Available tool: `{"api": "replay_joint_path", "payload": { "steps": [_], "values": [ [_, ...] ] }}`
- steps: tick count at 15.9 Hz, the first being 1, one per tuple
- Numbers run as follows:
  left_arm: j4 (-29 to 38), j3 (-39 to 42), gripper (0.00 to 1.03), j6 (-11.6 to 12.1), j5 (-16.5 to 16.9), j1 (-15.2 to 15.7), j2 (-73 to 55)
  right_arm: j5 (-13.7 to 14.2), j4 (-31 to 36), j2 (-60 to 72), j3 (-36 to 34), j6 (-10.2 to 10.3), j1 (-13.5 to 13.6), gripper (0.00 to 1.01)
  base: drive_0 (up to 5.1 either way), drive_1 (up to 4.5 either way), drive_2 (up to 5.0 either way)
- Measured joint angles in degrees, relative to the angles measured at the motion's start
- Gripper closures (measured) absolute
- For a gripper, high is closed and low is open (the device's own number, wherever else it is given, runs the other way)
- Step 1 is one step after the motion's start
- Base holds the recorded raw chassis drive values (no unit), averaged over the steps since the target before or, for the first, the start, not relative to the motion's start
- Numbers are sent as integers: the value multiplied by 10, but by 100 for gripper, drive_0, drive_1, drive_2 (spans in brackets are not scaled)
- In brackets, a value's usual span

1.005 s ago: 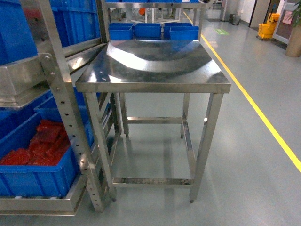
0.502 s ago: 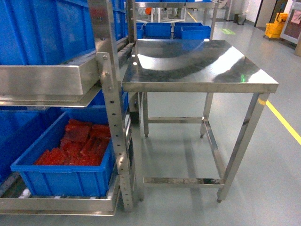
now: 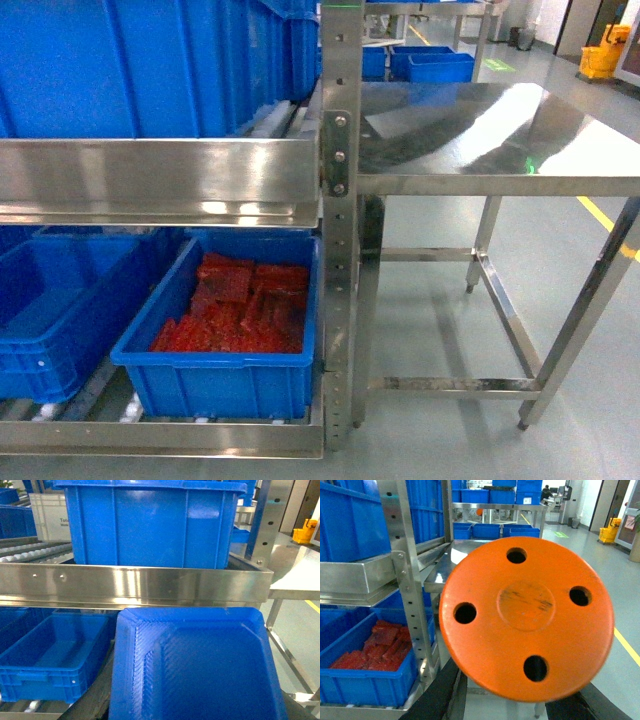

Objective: Sort blue parts and orange caps into right shelf containers

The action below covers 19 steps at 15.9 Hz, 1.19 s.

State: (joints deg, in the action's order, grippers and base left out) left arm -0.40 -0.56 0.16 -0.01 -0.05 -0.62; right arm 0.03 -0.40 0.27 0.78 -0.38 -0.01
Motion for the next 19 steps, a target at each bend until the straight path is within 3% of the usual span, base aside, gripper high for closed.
{"api": "replay_joint_path", "payload": {
  "steps": [19],
  "values": [
    [0,0,60,0,0,0,0,0,1,0,0,0,0,63,-507,235,235]
  ]
}}
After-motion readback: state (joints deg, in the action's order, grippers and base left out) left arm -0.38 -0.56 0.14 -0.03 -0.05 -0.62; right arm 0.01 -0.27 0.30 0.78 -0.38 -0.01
